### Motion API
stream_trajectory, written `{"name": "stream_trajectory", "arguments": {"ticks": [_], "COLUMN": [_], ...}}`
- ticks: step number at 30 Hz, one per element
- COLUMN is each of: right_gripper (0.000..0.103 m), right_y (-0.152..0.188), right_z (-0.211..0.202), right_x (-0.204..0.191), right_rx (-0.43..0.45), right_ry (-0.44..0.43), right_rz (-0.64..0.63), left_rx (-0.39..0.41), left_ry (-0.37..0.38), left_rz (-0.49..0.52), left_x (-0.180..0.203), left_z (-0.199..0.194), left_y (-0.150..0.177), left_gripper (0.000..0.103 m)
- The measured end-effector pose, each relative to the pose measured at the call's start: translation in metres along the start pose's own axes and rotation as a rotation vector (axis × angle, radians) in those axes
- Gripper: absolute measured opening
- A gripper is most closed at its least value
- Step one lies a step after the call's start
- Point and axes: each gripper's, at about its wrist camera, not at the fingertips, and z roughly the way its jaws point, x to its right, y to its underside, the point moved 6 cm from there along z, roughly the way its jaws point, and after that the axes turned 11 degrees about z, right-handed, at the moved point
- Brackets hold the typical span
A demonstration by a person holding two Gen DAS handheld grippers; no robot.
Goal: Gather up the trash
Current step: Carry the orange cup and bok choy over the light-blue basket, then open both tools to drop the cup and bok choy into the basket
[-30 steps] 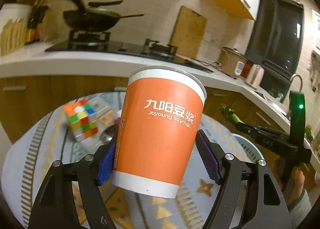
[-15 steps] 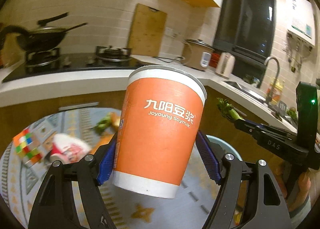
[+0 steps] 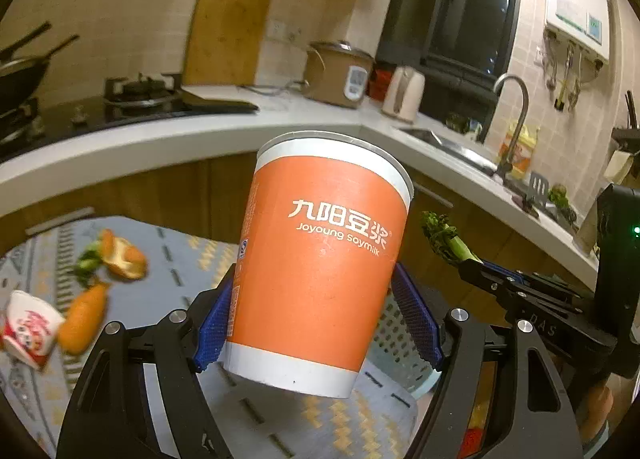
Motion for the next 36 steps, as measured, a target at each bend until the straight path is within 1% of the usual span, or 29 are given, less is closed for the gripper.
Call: {"name": "stream_trajectory", "arguments": {"ticks": [5, 7, 10, 14, 21, 22, 23, 25, 26, 27, 32, 36], "right_gripper": [0.011, 0.011, 0.011, 0.011, 0.012, 0.012, 0.013, 0.021, 0.027, 0.029, 0.029, 0.029], "right_y": [0.007, 0.010, 0.018, 0.026, 0.032, 0.032, 0.033, 0.035, 0.037, 0.037, 0.036, 0.032], "right_z": [0.018, 0.026, 0.033, 0.043, 0.051, 0.053, 0.054, 0.058, 0.059, 0.059, 0.054, 0.046], "right_x": [0.032, 0.044, 0.058, 0.073, 0.076, 0.076, 0.076, 0.077, 0.078, 0.079, 0.076, 0.066], "right_rx": [-0.045, -0.068, -0.095, -0.132, -0.166, -0.170, -0.178, -0.201, -0.209, -0.206, -0.192, -0.171], "right_ry": [0.046, 0.061, 0.069, 0.087, 0.078, 0.079, 0.080, 0.076, 0.074, 0.075, 0.076, 0.072], "right_rz": [0.066, 0.092, 0.127, 0.160, 0.190, 0.190, 0.193, 0.204, 0.212, 0.215, 0.208, 0.177], "left_rx": [-0.057, -0.076, -0.103, -0.134, -0.176, -0.185, -0.191, -0.193, -0.192, -0.192, -0.177, -0.160], "left_ry": [0.023, 0.020, 0.031, 0.039, 0.044, 0.038, 0.034, 0.024, 0.023, 0.024, 0.019, 0.019], "left_rz": [0.010, 0.001, -0.021, -0.011, 0.002, 0.001, 0.000, -0.001, -0.002, 0.000, -0.007, -0.020], "left_x": [0.015, 0.018, 0.022, 0.030, 0.036, 0.035, 0.035, 0.034, 0.033, 0.033, 0.027, 0.022], "left_z": [0.032, 0.043, 0.058, 0.072, 0.086, 0.087, 0.088, 0.088, 0.087, 0.086, 0.079, 0.070], "left_y": [0.006, 0.011, 0.018, 0.026, 0.033, 0.034, 0.034, 0.035, 0.035, 0.035, 0.034, 0.033], "left_gripper": [0.072, 0.072, 0.072, 0.073, 0.074, 0.076, 0.080, 0.083, 0.084, 0.084, 0.084, 0.084]}}
